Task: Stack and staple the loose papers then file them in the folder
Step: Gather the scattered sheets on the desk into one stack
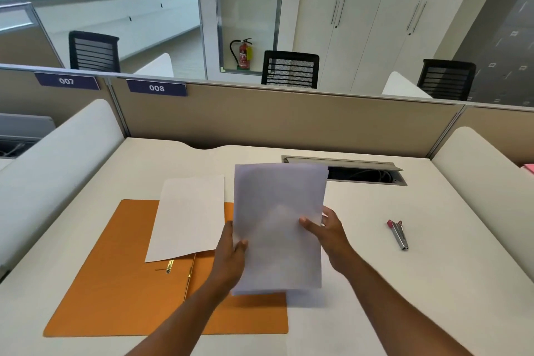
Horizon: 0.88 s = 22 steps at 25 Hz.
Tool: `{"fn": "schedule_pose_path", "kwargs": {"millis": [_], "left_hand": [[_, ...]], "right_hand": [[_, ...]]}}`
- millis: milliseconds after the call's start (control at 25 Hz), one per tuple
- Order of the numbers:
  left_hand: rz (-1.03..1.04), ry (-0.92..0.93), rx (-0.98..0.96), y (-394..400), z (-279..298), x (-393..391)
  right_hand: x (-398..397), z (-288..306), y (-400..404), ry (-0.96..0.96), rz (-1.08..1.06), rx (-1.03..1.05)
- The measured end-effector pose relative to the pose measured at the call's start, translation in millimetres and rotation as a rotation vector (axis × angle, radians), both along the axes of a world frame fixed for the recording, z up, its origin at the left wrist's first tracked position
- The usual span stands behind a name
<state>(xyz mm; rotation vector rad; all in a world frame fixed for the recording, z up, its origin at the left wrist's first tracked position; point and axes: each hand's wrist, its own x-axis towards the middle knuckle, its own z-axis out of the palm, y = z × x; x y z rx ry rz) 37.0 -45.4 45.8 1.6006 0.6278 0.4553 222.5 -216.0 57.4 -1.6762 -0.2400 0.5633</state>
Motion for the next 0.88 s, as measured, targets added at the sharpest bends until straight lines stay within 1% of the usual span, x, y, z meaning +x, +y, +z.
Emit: {"fn": "schedule_pose_path", "kwargs": {"millis": [40,80,200,280,360,480,560,760,880], "left_hand": [[0.013,-0.043,0.014,-1,6,3],[0.037,-0.085,0.043,-2,13,7],[0.109,-0.214,0.175,-2,39,22],[0.113,-0.291,0.24,-3,50,27],[0.092,-0.291,0.271,-8,51,27],[0.039,-0.181,0.282,-16,40,25],[0.008,-0.144,0.26,-20,31,24],[0.061,-0.149,0.258,-18,16,25],[0.043,-0.057,0.222,-19,3,25]], "right_hand": [[2,8,-1,-0.005,0.044,0.066],[0,16,-1,-0.073,0.045,0.08],[-13,39,-1,-0.321,-0.047,0.11],[-20,47,-3,-0.4,-0.076,0.129],[-25,43,-7,-0.395,-0.114,0.119],[-36,26,-10,-0.328,-0.158,0.073],[-41,16,-10,-0.309,-0.159,0.066],[-40,5,-6,-0.329,-0.212,0.021],[-46,-13,-9,-0.268,-0.191,-0.024]]}}
